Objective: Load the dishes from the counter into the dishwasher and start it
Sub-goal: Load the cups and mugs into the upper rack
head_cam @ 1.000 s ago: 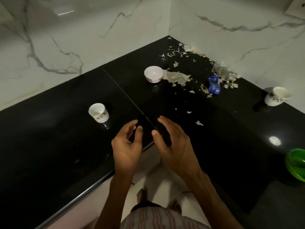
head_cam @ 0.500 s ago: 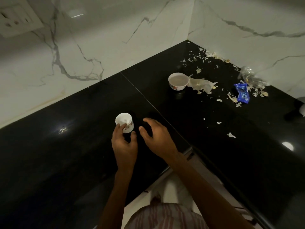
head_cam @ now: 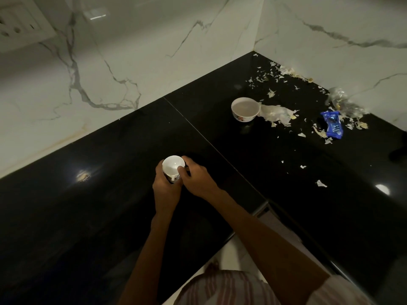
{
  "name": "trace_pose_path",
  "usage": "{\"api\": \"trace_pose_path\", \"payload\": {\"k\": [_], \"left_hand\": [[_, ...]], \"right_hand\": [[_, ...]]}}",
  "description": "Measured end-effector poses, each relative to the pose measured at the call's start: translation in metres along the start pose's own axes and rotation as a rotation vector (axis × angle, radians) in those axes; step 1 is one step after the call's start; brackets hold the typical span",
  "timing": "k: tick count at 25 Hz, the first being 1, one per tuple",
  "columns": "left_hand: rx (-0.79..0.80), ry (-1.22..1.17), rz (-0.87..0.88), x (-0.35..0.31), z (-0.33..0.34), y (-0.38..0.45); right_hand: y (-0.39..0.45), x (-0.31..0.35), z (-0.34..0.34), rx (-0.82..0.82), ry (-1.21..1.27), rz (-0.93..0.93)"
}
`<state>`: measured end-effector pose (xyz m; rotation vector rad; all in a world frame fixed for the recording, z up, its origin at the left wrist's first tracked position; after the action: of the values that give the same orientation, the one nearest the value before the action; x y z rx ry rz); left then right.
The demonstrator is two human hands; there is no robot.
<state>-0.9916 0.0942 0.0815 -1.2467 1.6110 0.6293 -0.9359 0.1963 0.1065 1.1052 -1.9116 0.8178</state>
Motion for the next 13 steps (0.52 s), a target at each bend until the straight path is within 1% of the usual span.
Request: {"api": "trace_pose_path", "payload": {"k": [5, 8, 10, 13], "left_hand": [[0.027, -0.037, 0.01, -0.008, 0.005, -0.004], [0.056, -0.06, -0.008, -0.017, 0.011, -0.01], [0.077, -0.063, -0.022, -0.025, 0.017, -0.013], [0.115, -0.049, 0.01, -0.039, 0.027, -0.017]], "right_hand": [[-0.001, -0.009, -0.008, -0.005, 0.007, 0.026], [-0.006, -0.013, -0.023, -0.055, 0.019, 0.024], [0.0, -0.019, -0.045, -0.149, -0.027, 0.037], [0.023, -0.038, -0.1, -0.336, -0.144, 0.151]]}}
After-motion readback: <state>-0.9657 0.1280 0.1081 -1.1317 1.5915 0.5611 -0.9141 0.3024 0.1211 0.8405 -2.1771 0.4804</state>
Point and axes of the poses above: each hand's wrist, its own y-axis towards the middle knuckle, its own z-axis out of the palm, x = y × z, the point moved 3 cm from there along y, towards the middle knuckle, and after that the axes turned 6 degrees about -z, right-handed, at the moved point
